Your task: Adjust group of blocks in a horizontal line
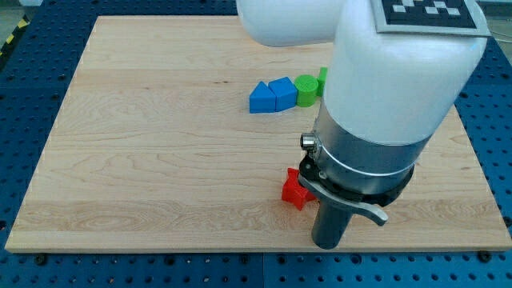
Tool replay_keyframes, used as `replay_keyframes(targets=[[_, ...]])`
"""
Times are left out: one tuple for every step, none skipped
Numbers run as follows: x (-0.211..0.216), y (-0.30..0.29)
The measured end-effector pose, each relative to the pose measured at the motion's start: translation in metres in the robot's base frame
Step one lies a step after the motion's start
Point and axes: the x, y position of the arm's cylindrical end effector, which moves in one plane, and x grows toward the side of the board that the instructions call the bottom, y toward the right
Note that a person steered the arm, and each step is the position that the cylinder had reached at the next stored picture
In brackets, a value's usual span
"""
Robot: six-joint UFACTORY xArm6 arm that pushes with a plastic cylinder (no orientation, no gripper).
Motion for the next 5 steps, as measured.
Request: replay_keyframes(targets=[[0.000,0.007],[-0.006,0.022],[-0.006,0.034],[-0.016,0.048],[-0.028,0.051]])
